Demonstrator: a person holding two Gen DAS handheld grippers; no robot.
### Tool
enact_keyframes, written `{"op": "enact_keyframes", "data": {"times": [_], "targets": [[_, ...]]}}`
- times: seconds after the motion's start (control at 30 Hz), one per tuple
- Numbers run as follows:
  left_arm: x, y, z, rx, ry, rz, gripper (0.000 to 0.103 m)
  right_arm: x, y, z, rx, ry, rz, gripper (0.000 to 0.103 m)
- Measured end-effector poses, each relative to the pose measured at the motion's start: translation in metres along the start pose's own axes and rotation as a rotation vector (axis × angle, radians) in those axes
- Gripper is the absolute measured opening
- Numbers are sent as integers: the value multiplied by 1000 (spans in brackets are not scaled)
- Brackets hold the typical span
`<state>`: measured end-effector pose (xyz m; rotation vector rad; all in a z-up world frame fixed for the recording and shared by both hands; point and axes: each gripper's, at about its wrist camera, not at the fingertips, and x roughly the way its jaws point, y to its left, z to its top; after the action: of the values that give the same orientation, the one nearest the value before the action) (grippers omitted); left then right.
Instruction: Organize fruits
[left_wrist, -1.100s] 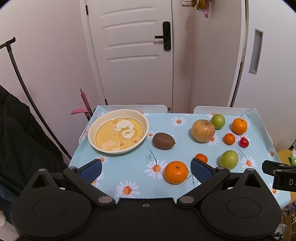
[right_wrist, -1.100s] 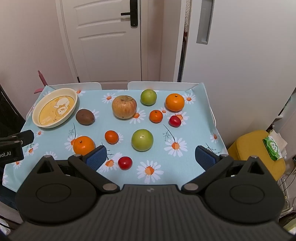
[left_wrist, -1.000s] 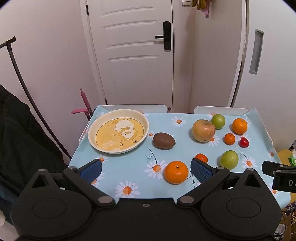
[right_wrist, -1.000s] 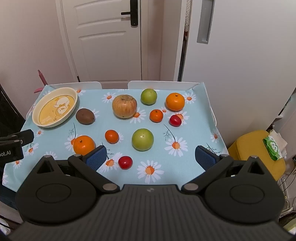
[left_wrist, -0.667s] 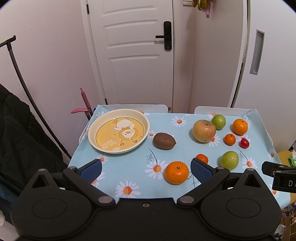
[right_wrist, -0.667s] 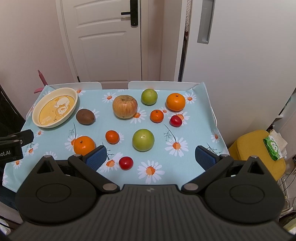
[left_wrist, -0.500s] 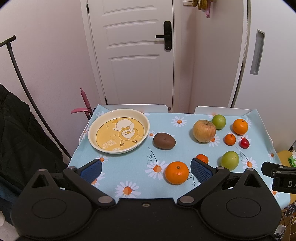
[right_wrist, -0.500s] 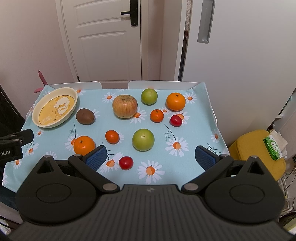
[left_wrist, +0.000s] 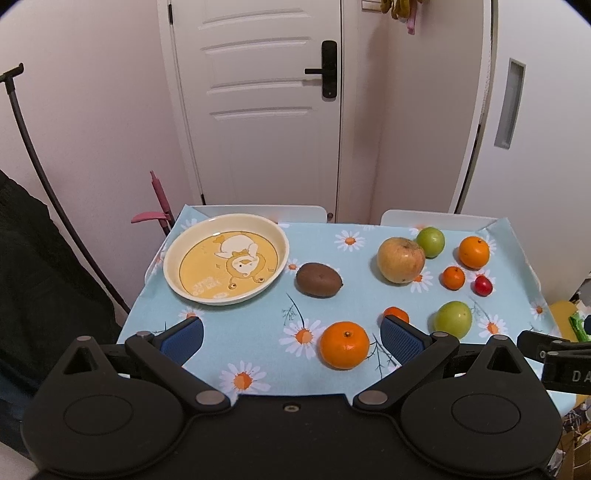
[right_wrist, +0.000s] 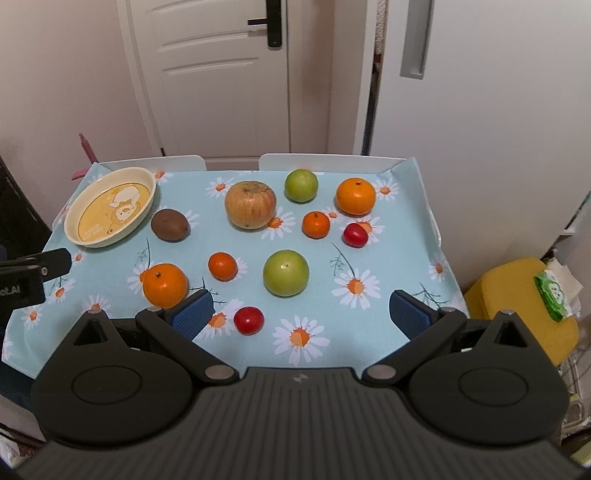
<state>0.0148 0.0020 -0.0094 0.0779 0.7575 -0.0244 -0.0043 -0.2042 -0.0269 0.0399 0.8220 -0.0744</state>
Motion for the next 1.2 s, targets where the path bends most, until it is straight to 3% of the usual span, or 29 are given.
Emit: {"op": "enact_keyframes", "data": {"times": [0.5, 0.9, 1.17, 1.2], "targets": [[80, -25, -31, 30, 23, 3, 102, 95, -25, -13, -89, 3, 116, 103], [134, -49, -51, 56, 42, -21, 91, 144, -22, -16, -146, 8, 190, 101], [153, -59, -53, 76, 56, -22, 74, 161, -21, -15, -140, 20, 208, 97], [155, -59, -52, 76, 60, -22, 68, 162, -21, -15, -138, 22, 210, 96]]}}
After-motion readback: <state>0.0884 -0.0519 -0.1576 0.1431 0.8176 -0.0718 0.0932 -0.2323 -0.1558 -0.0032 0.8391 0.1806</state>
